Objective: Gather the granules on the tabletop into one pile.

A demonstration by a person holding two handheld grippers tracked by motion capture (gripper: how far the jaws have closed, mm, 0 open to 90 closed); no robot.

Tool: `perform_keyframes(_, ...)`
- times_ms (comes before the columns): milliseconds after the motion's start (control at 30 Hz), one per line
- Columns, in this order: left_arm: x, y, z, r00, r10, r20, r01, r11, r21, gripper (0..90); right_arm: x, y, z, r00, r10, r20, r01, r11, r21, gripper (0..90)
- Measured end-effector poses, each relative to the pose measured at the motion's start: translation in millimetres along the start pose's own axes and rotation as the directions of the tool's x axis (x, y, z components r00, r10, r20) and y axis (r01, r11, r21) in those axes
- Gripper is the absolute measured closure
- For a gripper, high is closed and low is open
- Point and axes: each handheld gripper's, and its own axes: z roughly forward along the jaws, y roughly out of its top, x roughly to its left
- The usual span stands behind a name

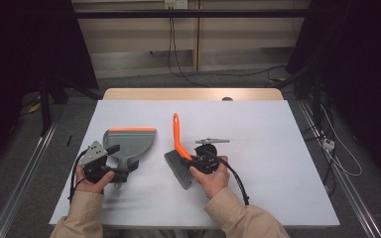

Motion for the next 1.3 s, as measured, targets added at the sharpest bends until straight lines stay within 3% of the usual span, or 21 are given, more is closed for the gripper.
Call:
perform_keyframes(433,-1.0,0.1,0.7,1.0000,-0.001,0.003,0.001,1.0000,-0.001,5.2,-16.5,-4.0,-18.9,0.9987,0.017,0.047,-0.016,1.000,-0.013,69.7)
perform_keyframes(1300,-2.6,0.0,2.6,1.0000,0.006,0.003,-0.006,1.0000,0.007,5.1,-40.4,-9.9,-43.7,0.9952,0.042,0.089,-0.039,0.999,-0.034,69.7)
